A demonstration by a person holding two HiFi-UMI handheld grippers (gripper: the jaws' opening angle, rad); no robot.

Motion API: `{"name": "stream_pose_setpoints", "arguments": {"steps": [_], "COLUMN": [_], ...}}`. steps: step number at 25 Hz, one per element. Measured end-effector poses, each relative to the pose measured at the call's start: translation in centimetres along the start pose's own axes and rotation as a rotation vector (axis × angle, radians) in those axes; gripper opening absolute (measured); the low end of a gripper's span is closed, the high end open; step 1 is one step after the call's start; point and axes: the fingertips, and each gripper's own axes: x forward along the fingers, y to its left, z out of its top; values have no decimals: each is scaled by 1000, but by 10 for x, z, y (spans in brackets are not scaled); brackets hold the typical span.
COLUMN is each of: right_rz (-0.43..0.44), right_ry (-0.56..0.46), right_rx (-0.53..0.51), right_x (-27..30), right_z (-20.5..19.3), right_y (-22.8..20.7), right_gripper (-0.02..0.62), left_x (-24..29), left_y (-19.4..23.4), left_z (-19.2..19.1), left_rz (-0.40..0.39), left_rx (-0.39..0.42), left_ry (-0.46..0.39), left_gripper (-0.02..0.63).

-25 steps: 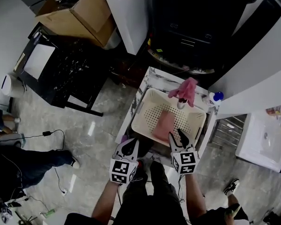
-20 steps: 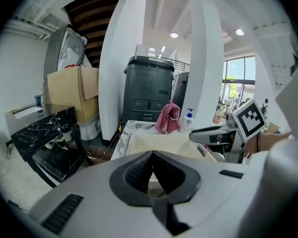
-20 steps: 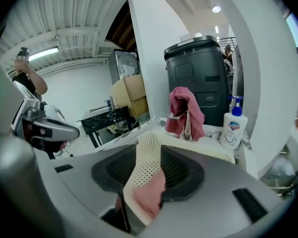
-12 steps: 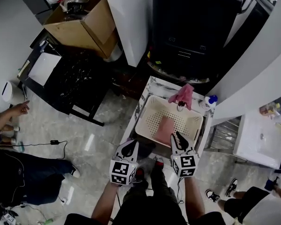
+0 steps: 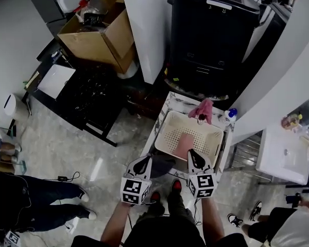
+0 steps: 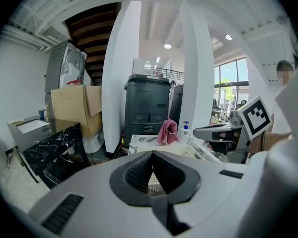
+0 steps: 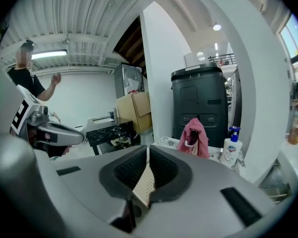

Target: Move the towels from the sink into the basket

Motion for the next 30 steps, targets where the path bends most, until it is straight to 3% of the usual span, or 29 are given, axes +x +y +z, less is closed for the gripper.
{"name": "stream_pose_setpoints", "arguments": {"steps": [12, 30], "right_rz": [92, 148], "right_ry": [27, 176], "right_rx": [-32, -4], "right_x": [9, 18], "right_z": [-10, -96], "right_y": [68, 102], "right_gripper": [41, 43], "left_x": [-41, -48], "left_y": [37, 47], "left_z": [-20, -100], "left_rz": [59, 66], "left_rx": [-41, -105], "left_ry": [-11, 98], "left_gripper": [8, 8]}}
